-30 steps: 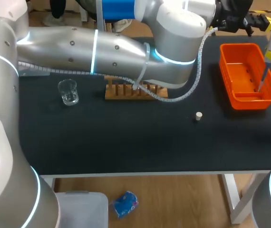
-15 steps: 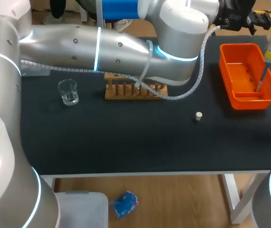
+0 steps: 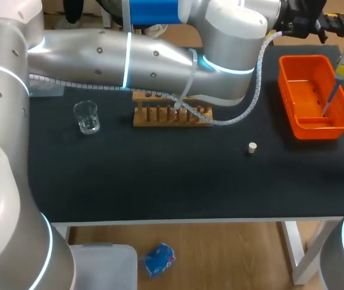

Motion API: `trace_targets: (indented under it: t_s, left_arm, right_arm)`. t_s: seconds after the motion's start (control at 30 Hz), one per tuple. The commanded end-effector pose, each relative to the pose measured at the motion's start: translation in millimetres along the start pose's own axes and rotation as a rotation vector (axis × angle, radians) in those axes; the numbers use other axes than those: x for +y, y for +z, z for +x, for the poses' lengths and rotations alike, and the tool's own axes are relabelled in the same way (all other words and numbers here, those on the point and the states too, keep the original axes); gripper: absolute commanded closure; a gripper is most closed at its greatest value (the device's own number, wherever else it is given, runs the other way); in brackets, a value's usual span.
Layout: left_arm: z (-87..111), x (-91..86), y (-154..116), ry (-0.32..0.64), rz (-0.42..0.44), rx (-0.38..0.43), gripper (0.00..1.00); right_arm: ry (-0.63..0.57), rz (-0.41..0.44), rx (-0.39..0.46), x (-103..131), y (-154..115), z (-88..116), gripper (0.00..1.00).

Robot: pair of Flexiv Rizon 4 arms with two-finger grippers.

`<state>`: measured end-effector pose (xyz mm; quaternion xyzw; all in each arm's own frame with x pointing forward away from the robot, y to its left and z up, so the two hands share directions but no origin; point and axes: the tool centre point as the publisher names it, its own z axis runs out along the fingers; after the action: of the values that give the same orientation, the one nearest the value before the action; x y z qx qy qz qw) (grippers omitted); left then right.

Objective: Invert the test tube, pick up the pipette, mount the tip to pipette, aspirate from beaker and dispense into the tube, eject the tip, return the pipette, and cap with the stopper.

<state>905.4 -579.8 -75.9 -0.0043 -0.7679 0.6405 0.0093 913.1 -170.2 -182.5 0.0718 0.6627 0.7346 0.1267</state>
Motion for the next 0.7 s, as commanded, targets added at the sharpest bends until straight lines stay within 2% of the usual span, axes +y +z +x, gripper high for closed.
trace_targets:
  t_s: [0.03, 0.17, 0.4, 0.7]
  left_arm:
    - [-3.7, 0.2, 5.1, 0.003, 0.002, 0.010, 1.00]
    - [-3.5, -1.2, 4.4, 0.005, -0.001, 0.007, 1.00]
    - [2.2, -0.7, -16.8, 0.000, -0.019, -0.042, 1.00]
    - [7.4, 5.3, -16.9, -0.016, -0.015, -0.049, 1.00]
  right_arm:
    - [-0.001, 0.000, 0.002, 0.0, -0.2, 0.0, 1.00]
    - [-0.001, 0.000, 0.002, 0.0, -0.2, 0.0, 1.00]
    - [-0.001, 0.000, 0.002, 0.0, -0.2, 0.0, 1.00]
    - [-0.001, 0.000, 0.002, 0.0, -0.2, 0.0, 1.00]
